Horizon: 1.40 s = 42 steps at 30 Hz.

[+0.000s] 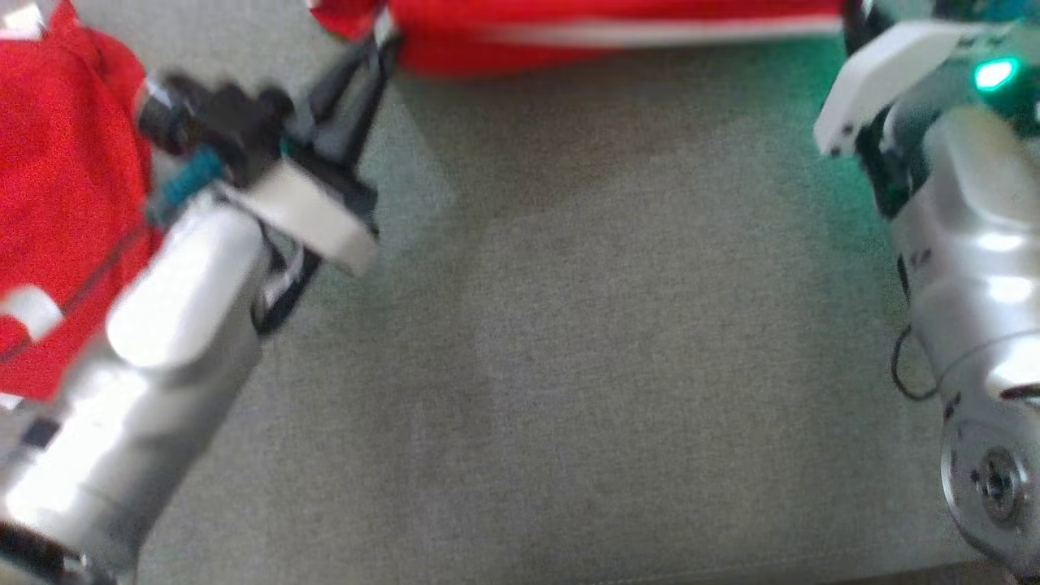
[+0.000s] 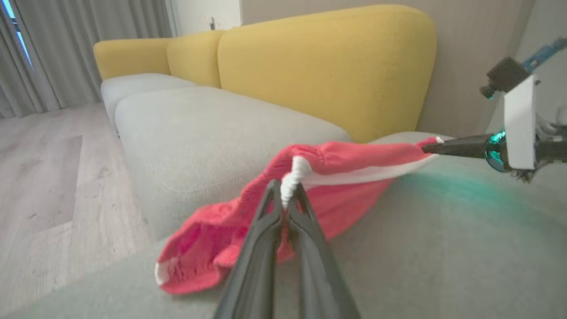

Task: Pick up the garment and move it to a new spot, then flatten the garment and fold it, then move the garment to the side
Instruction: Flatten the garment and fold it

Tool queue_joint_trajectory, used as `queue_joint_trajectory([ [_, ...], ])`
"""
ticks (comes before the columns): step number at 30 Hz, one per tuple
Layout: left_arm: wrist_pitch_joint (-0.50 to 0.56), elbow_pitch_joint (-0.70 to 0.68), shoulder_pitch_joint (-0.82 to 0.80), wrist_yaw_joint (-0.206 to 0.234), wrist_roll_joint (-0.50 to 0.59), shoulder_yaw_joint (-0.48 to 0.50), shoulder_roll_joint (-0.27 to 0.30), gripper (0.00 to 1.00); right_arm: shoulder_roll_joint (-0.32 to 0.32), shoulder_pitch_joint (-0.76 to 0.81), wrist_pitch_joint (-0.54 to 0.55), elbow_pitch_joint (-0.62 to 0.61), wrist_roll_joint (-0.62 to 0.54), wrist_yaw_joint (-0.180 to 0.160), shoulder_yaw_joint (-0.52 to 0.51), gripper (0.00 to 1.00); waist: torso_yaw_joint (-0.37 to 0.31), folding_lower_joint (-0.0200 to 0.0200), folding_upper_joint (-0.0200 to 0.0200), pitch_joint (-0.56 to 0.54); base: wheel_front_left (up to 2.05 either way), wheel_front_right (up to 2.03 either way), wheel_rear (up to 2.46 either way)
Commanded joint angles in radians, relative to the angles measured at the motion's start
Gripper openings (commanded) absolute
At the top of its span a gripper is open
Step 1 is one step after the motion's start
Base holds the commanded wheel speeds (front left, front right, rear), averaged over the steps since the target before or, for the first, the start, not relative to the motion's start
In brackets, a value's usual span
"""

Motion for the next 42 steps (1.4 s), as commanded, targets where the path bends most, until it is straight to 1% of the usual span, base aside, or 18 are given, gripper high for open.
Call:
queue_joint_trajectory([
  [1, -0.005, -0.028, -0.016, 0.002, -0.009, 0.033, 0.047, 0.00, -0.002, -0.001, 0.004, -0.023, 0.006, -0.001, 0.018, 0.00, 0.004, 0.0001, 0.0000, -0.035, 0.00, 0.00, 0.00],
  [5, -0.005, -0.041, 0.079, 0.002, 0.002, -0.017, 0.061, 0.00, -0.026, 0.058, 0.041, 0.012, 0.055, -0.001, 0.099, 0.00, 0.003, 0.0001, 0.0000, -0.091, 0.00, 0.00, 0.00],
  [9, -0.005, -0.062, 0.154, 0.002, 0.035, -0.022, 0.065, 0.00, -0.053, 0.129, 0.063, 0.016, 0.119, -0.001, 0.183, 0.00, 0.006, 0.0001, 0.0000, -0.142, 0.00, 0.00, 0.00],
  [13, -0.005, -0.084, 0.225, 0.002, 0.075, -0.029, 0.057, 0.00, -0.090, 0.217, 0.079, -0.007, 0.192, -0.001, 0.269, 0.00, 0.009, 0.0001, 0.0000, -0.192, 0.00, 0.00, 0.00],
  [18, -0.005, -0.107, 0.305, 0.002, 0.118, -0.040, 0.040, 0.00, -0.154, 0.335, 0.116, -0.091, 0.321, -0.001, 0.354, 0.00, 0.015, 0.0001, 0.0000, -0.243, 0.00, 0.00, 0.00],
  [25, -0.005, -0.144, 0.395, 0.002, 0.168, -0.063, 0.038, 0.00, -0.275, 0.520, 0.215, -0.290, 0.509, -0.001, 0.442, 0.00, 0.025, 0.0001, 0.0000, -0.306, 0.00, 0.00, 0.00],
  [31, -0.005, -0.174, 0.498, 0.002, 0.176, -0.082, 0.033, 0.00, -0.389, 0.692, 0.305, -0.477, 0.625, -0.001, 0.468, 0.00, 0.024, 0.0001, 0.0000, -0.373, 0.00, 0.00, 0.00],
  [35, -0.005, -0.212, 0.570, 0.008, 0.176, -0.095, 0.021, 0.00, -0.457, 0.796, 0.363, -0.603, 0.665, -0.001, 0.448, 0.00, 0.021, 0.0001, 0.0000, -0.409, 0.00, 0.00, 0.00],
  [36, -0.005, -0.223, 0.583, 0.012, 0.174, -0.095, 0.018, 0.00, -0.469, 0.817, 0.373, -0.632, 0.670, -0.001, 0.432, 0.00, 0.021, 0.0001, 0.0000, -0.413, 0.00, 0.00, 0.00],
  [37, -0.005, -0.223, 0.583, 0.012, 0.174, -0.095, 0.018, 0.00, -0.469, 0.817, 0.373, -0.632, 0.670, -0.001, 0.432, 0.00, 0.021, 0.0001, 0.0000, -0.413, 0.00, 0.00, 0.00],
  [39, -0.005, -0.244, 0.601, 0.021, 0.168, -0.090, 0.012, 0.00, -0.489, 0.847, 0.381, -0.688, 0.666, -0.001, 0.399, 0.00, 0.022, 0.0001, 0.0000, -0.418, 0.00, 0.00, 0.00],
  [42, -0.005, -0.258, 0.612, 0.034, 0.157, -0.075, 0.004, 0.00, -0.495, 0.865, 0.380, -0.762, 0.629, -0.001, 0.356, 0.00, 0.026, 0.0001, 0.0000, -0.421, 0.00, 0.00, 0.00],
])
